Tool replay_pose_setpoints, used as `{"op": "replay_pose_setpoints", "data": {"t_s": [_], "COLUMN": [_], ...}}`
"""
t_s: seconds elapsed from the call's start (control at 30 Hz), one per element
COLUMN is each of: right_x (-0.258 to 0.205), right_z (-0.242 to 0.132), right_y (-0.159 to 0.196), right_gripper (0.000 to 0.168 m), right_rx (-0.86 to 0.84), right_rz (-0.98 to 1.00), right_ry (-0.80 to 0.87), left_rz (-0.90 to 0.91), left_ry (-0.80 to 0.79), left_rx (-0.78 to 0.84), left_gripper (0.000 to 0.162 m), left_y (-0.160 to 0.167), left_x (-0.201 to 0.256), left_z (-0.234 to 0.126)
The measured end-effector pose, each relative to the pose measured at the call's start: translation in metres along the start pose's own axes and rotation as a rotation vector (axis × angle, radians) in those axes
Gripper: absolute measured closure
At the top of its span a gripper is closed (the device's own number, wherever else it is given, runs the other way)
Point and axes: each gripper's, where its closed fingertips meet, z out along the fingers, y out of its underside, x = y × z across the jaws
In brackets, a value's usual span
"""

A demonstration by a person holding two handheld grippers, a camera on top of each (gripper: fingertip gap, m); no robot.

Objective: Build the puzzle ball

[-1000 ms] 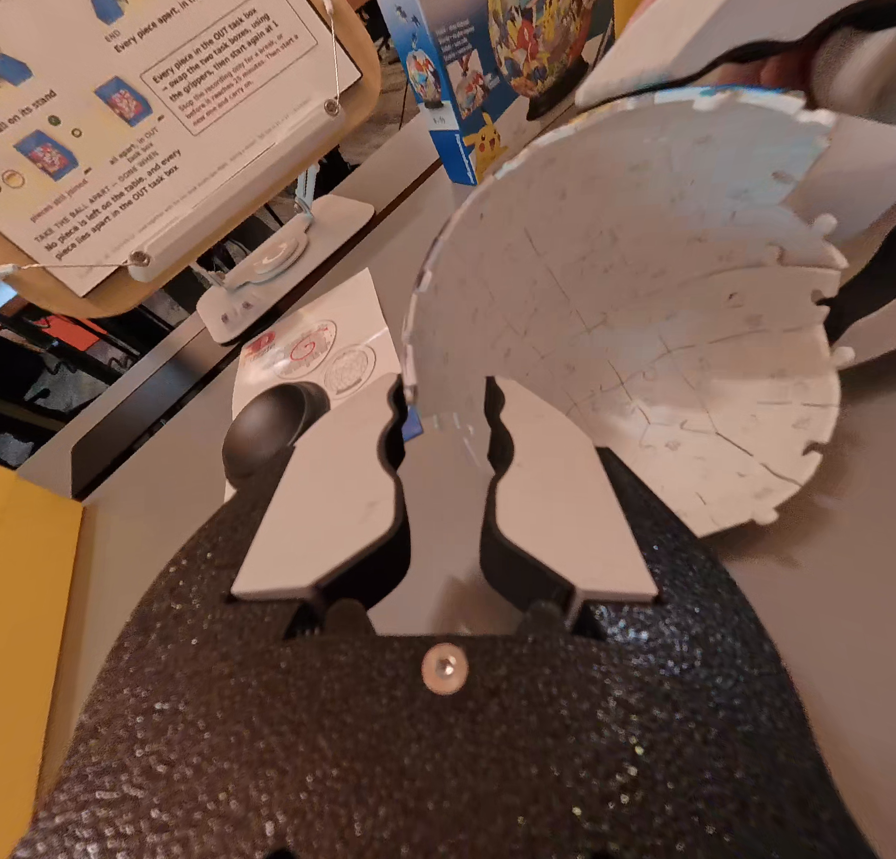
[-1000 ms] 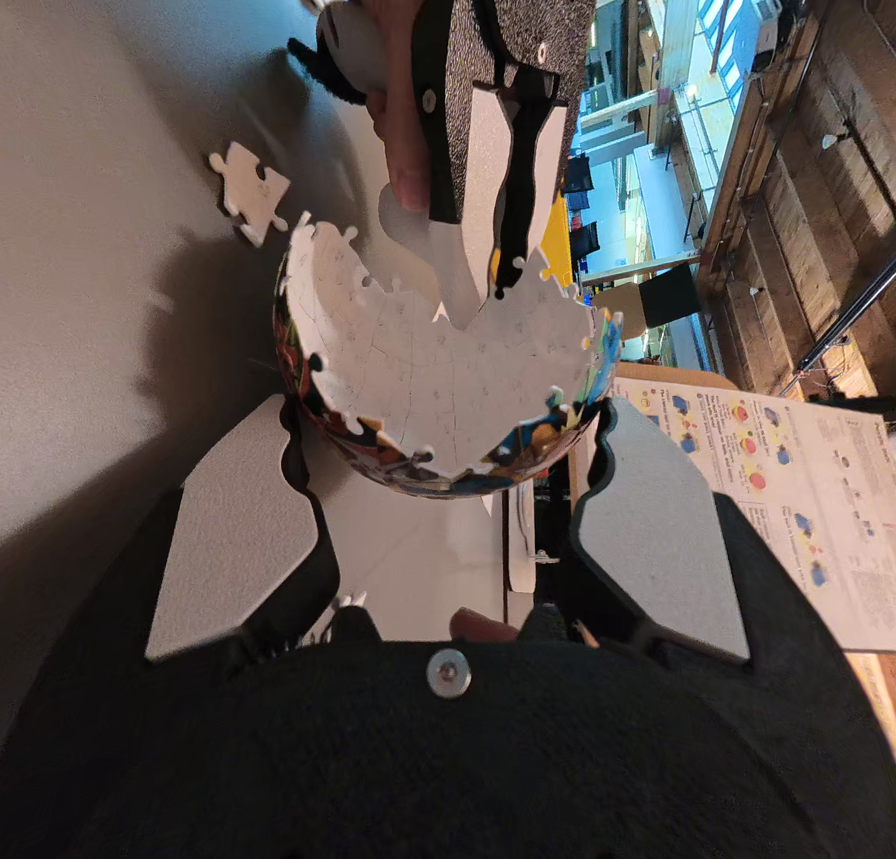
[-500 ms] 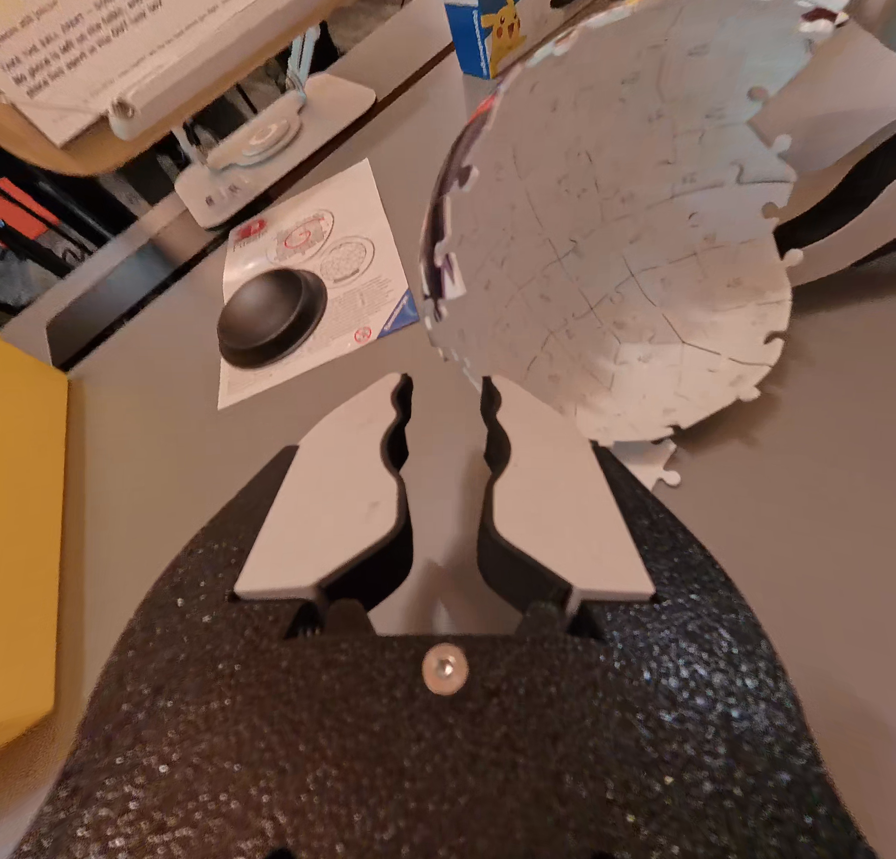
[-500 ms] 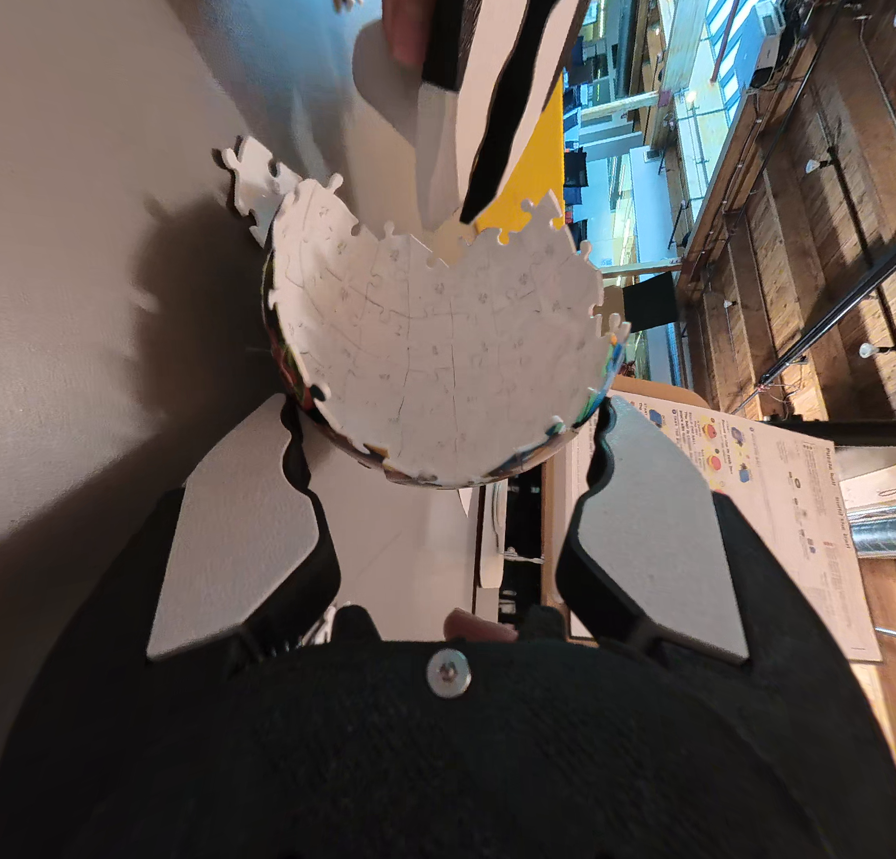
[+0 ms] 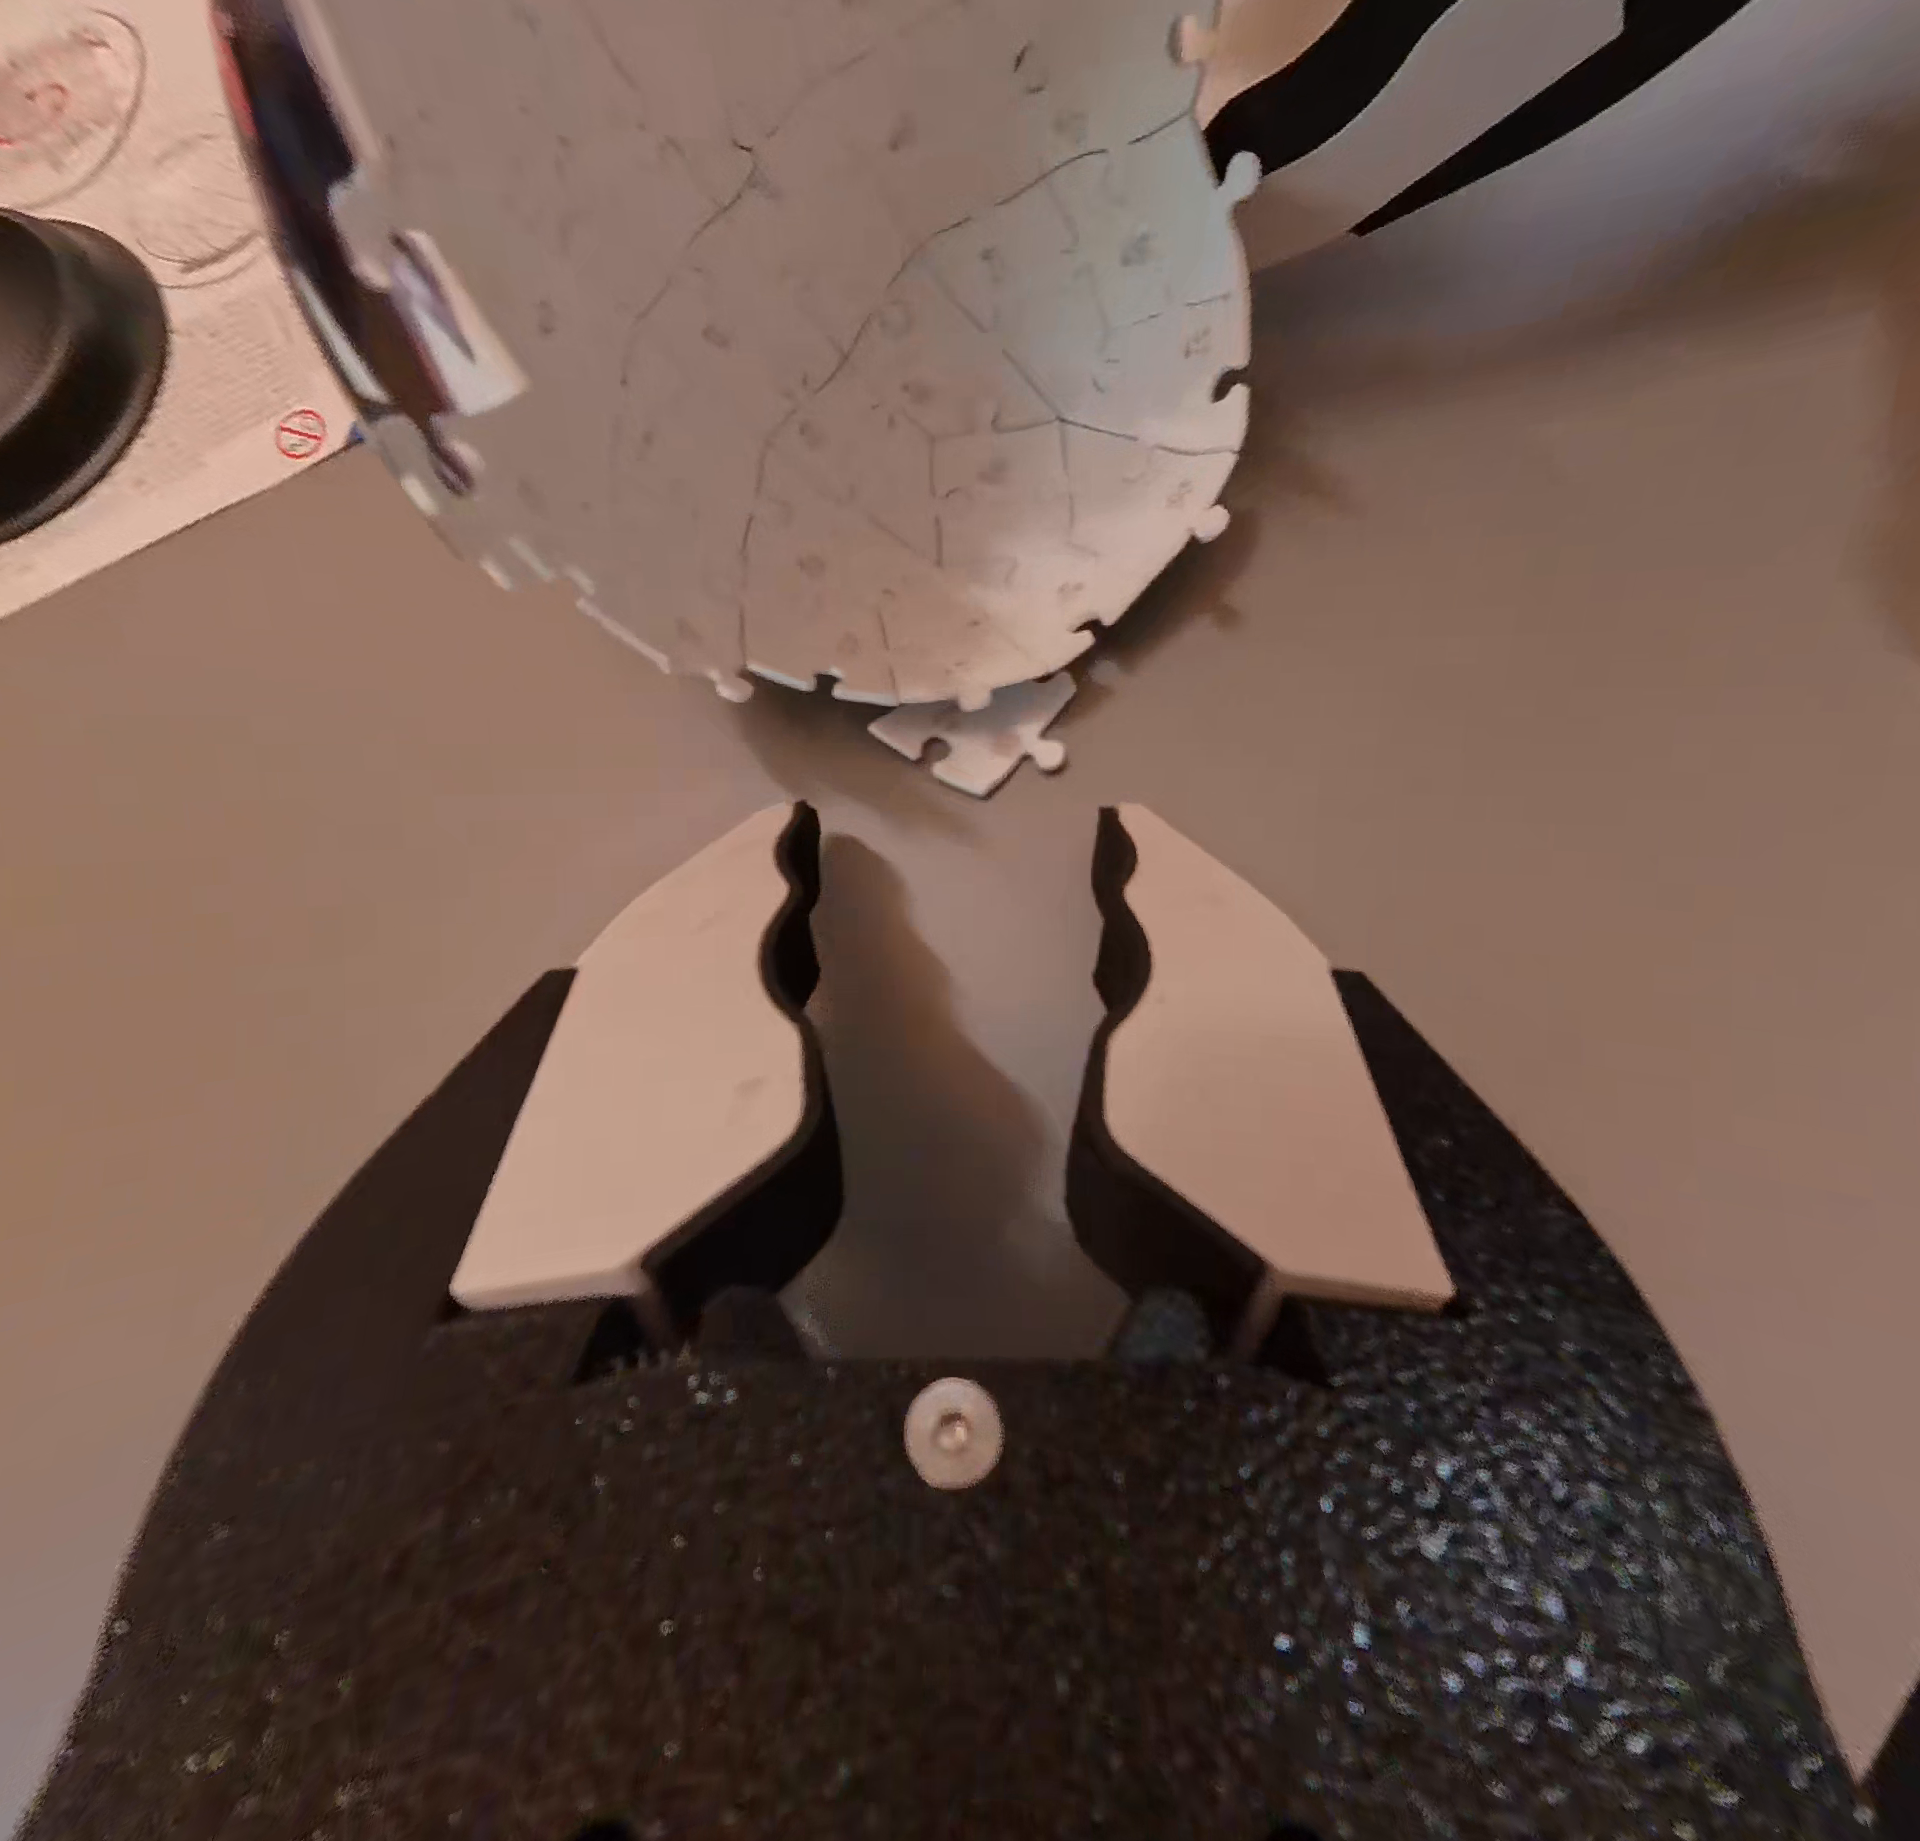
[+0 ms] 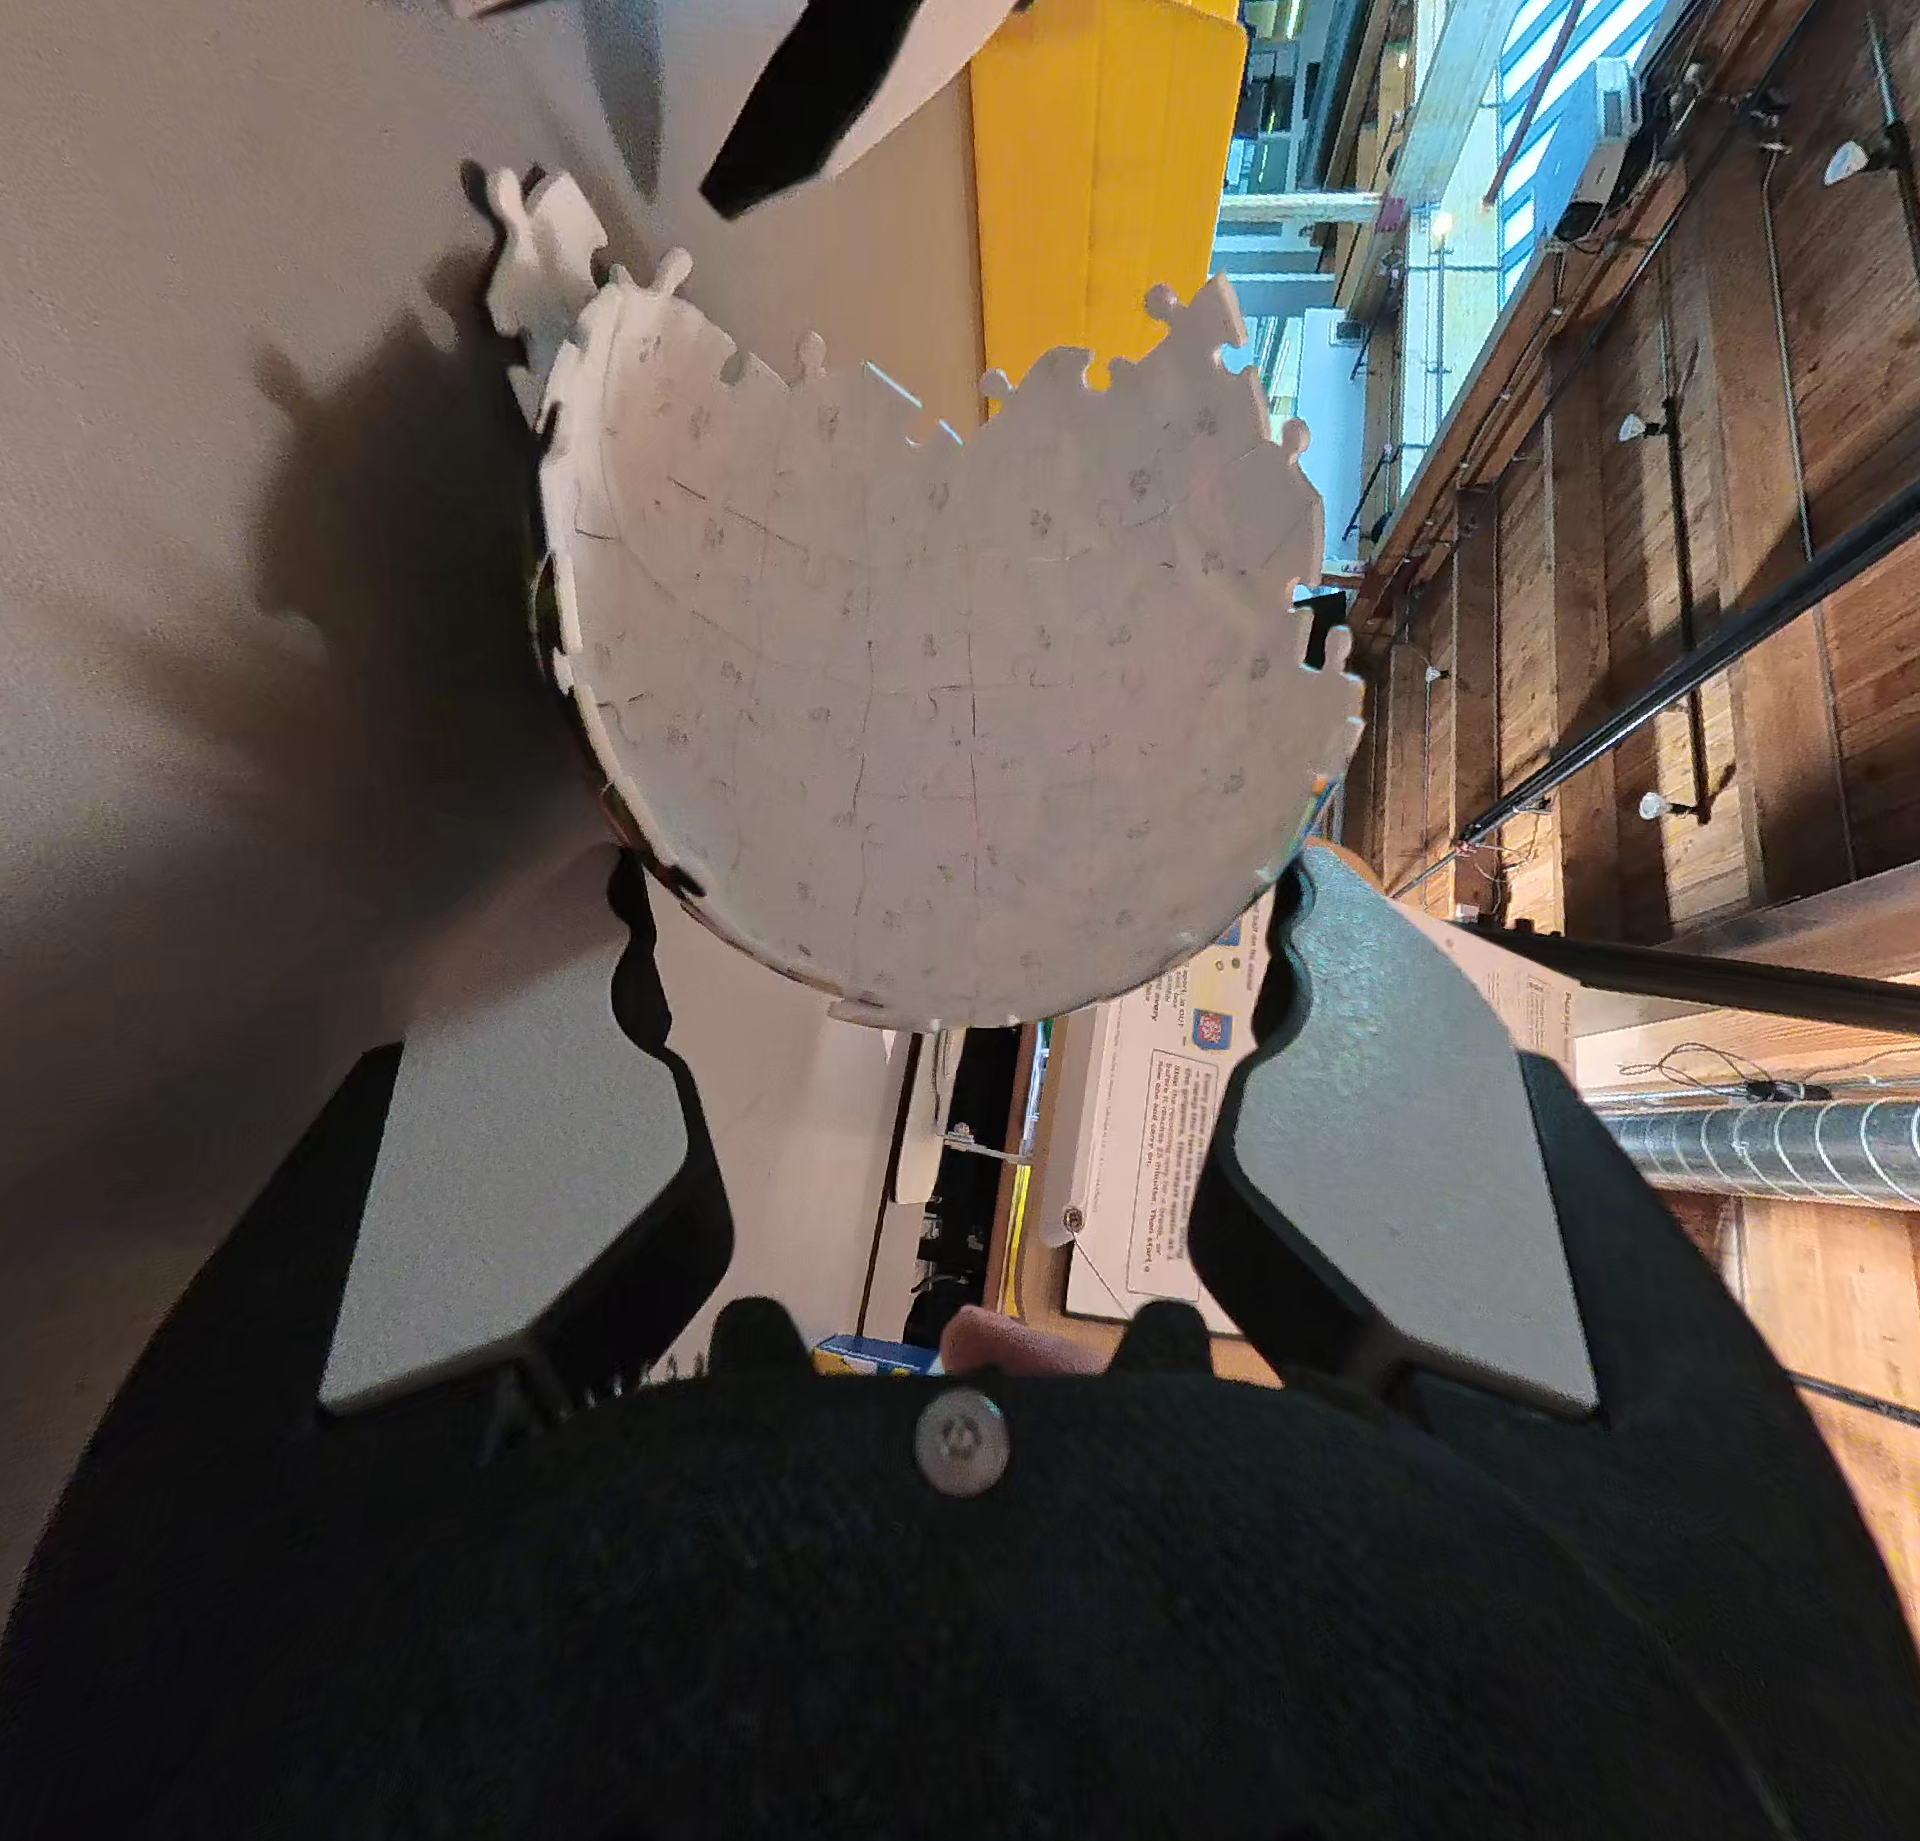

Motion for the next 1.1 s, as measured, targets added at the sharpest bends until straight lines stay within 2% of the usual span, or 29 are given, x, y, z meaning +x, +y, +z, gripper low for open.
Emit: {"op": "replay_pose_setpoints", "data": {"t_s": [0.17,0.4,0.57,0.87,1.0,1.1], "right_x": [-0.001,-0.001,-0.001,-0.001,-0.001,-0.001], "right_z": [0.0,0.0,0.0,0.002,0.002,0.002], "right_y": [0.003,0.003,0.005,0.005,0.006,0.006], "right_gripper": [0.057,0.058,0.059,0.059,0.059,0.06], "right_rx": [0.001,0.001,-0.002,0.001,0.001,0.0], "right_rz": [0.018,0.023,0.031,0.042,0.048,0.05], "right_ry": [0.001,0.007,0.008,0.014,0.015,0.015], "left_rz": [-0.003,-0.111,-0.201,-0.1,-0.082,-0.112], "left_ry": [0.007,-0.056,-0.07,-0.059,-0.042,-0.043], "left_rx": [-0.009,-0.033,-0.016,-0.011,-0.01,-0.021], "left_gripper": [0.113,0.139,0.148,0.115,0.125,0.145], "left_y": [-0.006,-0.004,0.008,-0.002,-0.007,-0.005], "left_x": [0.002,-0.004,-0.012,0.003,0.004,0.002], "left_z": [0.011,0.011,0.001,0.009,0.013,0.013]}}
